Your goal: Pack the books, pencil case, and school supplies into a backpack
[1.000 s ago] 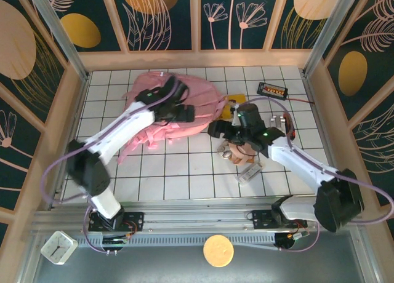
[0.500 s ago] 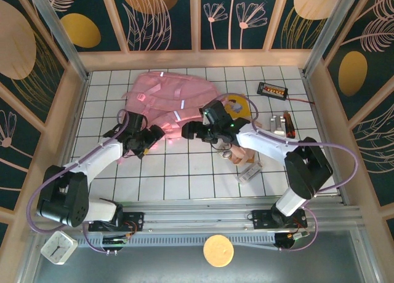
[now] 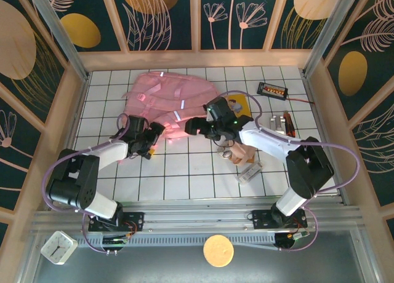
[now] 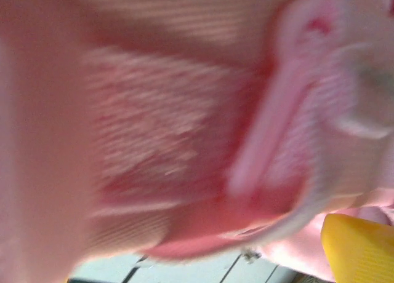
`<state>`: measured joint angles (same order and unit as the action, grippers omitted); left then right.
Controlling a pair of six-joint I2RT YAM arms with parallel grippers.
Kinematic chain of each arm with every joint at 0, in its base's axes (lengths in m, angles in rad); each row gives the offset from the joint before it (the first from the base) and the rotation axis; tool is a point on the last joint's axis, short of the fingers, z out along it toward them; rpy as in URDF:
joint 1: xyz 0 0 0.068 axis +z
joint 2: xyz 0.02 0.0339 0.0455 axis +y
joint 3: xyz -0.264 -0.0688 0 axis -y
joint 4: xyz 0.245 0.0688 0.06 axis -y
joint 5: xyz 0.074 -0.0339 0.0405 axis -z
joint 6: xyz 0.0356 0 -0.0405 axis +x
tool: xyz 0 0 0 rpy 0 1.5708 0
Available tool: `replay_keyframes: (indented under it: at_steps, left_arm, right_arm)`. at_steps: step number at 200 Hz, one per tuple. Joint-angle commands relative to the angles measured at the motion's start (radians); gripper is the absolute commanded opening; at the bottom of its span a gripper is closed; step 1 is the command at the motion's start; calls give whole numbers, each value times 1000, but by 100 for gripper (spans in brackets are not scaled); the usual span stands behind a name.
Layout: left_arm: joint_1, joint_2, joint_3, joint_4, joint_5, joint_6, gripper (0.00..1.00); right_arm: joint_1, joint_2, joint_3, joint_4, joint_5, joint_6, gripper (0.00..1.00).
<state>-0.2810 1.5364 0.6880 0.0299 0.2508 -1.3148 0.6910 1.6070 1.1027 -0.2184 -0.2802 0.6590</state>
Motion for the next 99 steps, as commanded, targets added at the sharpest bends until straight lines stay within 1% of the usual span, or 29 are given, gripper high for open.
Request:
replay_keyframes:
  at_steps: [1, 11, 14, 22, 37, 52, 72, 99]
  left_arm:
    - [6, 40, 48, 54, 8, -17, 99]
    - [6, 32, 47, 44, 7, -11, 99]
    - [5, 29, 47, 40, 7, -6, 99]
    - [5, 21, 48, 26, 5, 6, 99]
    - [5, 10, 40, 9, 8, 20, 99]
    - [5, -2, 22, 8, 9, 22, 99]
    - [5, -11, 16, -4, 17, 33, 99]
    - [5, -34, 44, -64, 20, 85, 99]
  right_arm:
    - [-88, -71, -71, -32, 30, 33, 86]
    - [-138, -78, -98, -33, 17, 42, 86]
    - [-173, -76, -101, -33, 11, 42, 86]
    - [-222, -64, -98, -31, -5, 27, 87]
    - [-275, -12, -59, -4, -34, -25, 87]
    - [-302, 81, 19, 10, -73, -70, 88]
    - [-307, 211, 138, -4, -94, -114, 88]
    - [-309, 335, 235, 17, -123, -116, 88]
